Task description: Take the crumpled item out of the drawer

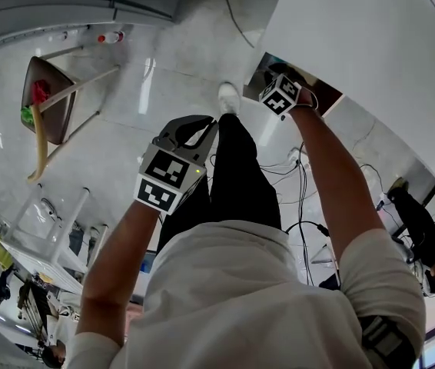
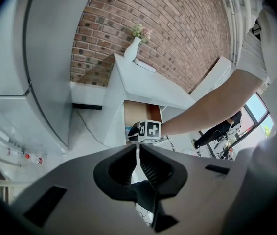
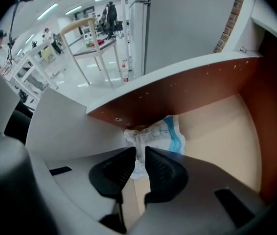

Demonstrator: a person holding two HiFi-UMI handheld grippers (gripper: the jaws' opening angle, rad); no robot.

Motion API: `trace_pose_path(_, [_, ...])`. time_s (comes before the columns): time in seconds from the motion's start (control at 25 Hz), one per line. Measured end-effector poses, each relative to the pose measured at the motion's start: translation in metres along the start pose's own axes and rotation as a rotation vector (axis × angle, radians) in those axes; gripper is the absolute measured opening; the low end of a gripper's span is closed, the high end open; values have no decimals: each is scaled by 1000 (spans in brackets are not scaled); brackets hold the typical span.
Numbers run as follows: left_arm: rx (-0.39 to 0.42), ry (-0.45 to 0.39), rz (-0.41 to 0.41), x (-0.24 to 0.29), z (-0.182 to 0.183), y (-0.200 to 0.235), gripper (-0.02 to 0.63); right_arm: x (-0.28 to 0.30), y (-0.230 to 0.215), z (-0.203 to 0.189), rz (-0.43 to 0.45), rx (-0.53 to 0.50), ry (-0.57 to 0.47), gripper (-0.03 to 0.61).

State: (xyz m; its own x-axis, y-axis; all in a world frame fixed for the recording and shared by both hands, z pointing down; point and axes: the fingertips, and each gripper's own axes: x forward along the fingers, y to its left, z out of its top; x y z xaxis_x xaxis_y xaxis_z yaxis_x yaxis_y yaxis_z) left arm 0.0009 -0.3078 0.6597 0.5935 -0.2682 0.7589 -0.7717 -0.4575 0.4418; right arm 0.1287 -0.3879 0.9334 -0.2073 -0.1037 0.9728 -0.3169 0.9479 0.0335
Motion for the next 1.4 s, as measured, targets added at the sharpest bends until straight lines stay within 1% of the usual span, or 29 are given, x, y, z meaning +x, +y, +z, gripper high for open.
trace_pose_path(0.16, [-16,14,11,-2,-6,7,31,7,1,-2,-3,-24,13,75])
trace_pose_path(0.36, [-31,13,15,-6,-13,10,31,9,1,0,-18,-27,26,62])
trace_pose_path(0.48, [-32,13,15,-6,-15,10,31,7,0,2,-30,-29,23,41])
trace_pose_path(0.72, [-23,2,9,-13,-16,6,31,-5,-3,8,-57,-18,14,35])
trace_pose_path(0.92, [-11,-13,-4,-30,-15,0,31,-29,-4,16,-88,-4,-1,34])
trace_pose_path(1.08, [21,-41,-13,-49,-19,-10,31,-54,3,21,-116,6,-11,34])
trace_pose_path(1.24, [51,-51,-29,-79,-27,-24,31,-90,18,30,-140,23,-20,34])
trace_pose_path(1.4, [80,-80,-44,-109,-29,-37,31,-129,30,36,-170,47,-31,32])
